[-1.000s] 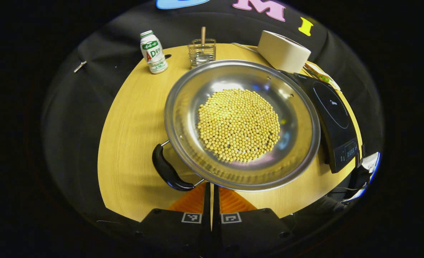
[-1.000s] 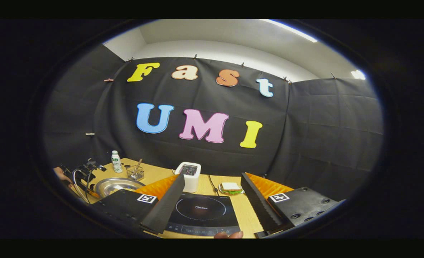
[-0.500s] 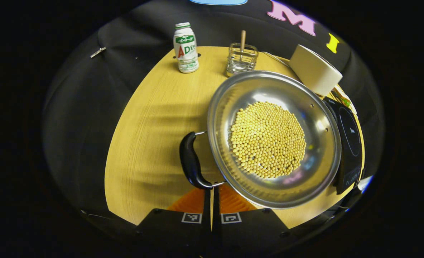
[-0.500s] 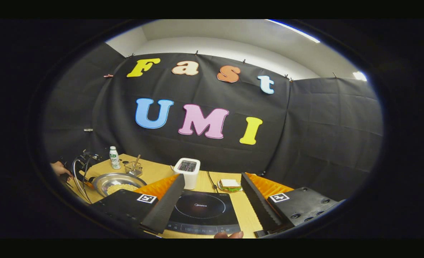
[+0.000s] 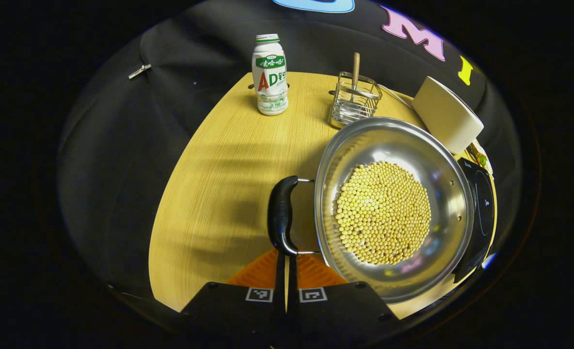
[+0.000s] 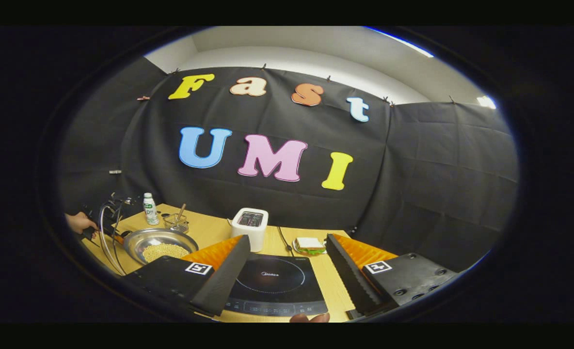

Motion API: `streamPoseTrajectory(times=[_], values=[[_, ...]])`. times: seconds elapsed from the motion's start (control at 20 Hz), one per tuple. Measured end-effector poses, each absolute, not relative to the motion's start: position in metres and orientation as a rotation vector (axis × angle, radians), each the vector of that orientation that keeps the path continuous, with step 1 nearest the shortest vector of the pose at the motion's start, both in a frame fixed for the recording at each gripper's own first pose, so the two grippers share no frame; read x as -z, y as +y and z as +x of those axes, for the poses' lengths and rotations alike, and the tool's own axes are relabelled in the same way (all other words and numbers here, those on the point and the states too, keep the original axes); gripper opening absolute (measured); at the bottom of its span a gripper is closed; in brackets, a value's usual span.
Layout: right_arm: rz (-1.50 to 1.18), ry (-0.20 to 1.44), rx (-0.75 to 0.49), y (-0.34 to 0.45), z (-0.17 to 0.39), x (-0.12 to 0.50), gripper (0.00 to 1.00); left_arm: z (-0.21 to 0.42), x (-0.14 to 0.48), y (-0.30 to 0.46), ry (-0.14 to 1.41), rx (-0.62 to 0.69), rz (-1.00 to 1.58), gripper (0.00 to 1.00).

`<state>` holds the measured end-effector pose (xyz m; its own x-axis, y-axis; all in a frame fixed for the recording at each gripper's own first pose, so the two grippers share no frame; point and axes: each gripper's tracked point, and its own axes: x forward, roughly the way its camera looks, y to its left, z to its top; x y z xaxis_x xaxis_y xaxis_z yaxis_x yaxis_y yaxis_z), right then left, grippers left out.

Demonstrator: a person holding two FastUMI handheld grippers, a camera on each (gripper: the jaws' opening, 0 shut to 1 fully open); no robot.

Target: First push the handle of the pot to place it horizontally, then grasp the pot with both hands and set it on the induction cooktop.

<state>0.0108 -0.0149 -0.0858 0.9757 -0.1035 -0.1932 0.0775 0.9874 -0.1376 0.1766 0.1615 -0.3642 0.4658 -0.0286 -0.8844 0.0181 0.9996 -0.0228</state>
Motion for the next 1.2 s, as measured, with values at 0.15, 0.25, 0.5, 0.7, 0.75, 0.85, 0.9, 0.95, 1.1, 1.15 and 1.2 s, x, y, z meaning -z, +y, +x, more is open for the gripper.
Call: streamPoseTrajectory(times=[0.15,0.25,0.5,0.7,0.75,0.85,0.9,0.95,1.1,1.15,1.2], values=[[-0.128,0.218,0.082,-0.010,0.009,0.089,0.98,0.171,0.355,0.174,1.048,-0.027,0.025,0.05],[-0.119,0.245,0.057,-0.004,0.011,0.097,0.96,0.163,0.342,0.193,0.978,-0.098,0.110,0.05],[-0.054,0.328,-0.036,0.030,0.033,0.134,0.98,0.130,0.327,0.210,0.911,-0.109,0.163,0.05],[-0.026,0.391,-0.090,0.060,0.058,0.163,0.98,0.133,0.305,0.205,0.784,-0.065,0.101,0.05],[-0.022,0.405,-0.103,0.067,0.065,0.171,0.98,0.137,0.300,0.200,0.760,-0.043,0.084,0.10],[-0.011,0.430,-0.129,0.082,0.077,0.185,0.98,0.144,0.295,0.189,0.730,0.011,0.052,0.30],[0.000,0.445,-0.143,0.089,0.084,0.192,0.98,0.147,0.294,0.183,0.717,0.035,0.033,0.37],[0.015,0.464,-0.156,0.098,0.090,0.202,0.98,0.151,0.294,0.178,0.708,0.051,0.017,0.52],[0.079,0.535,-0.173,0.117,0.103,0.235,0.98,0.164,0.303,0.169,0.710,0.067,-0.022,0.84],[0.098,0.559,-0.175,0.124,0.108,0.245,0.99,0.168,0.308,0.166,0.715,0.073,-0.031,0.96],[0.115,0.577,-0.177,0.129,0.113,0.254,0.99,0.172,0.312,0.162,0.720,0.080,-0.045,0.97]])
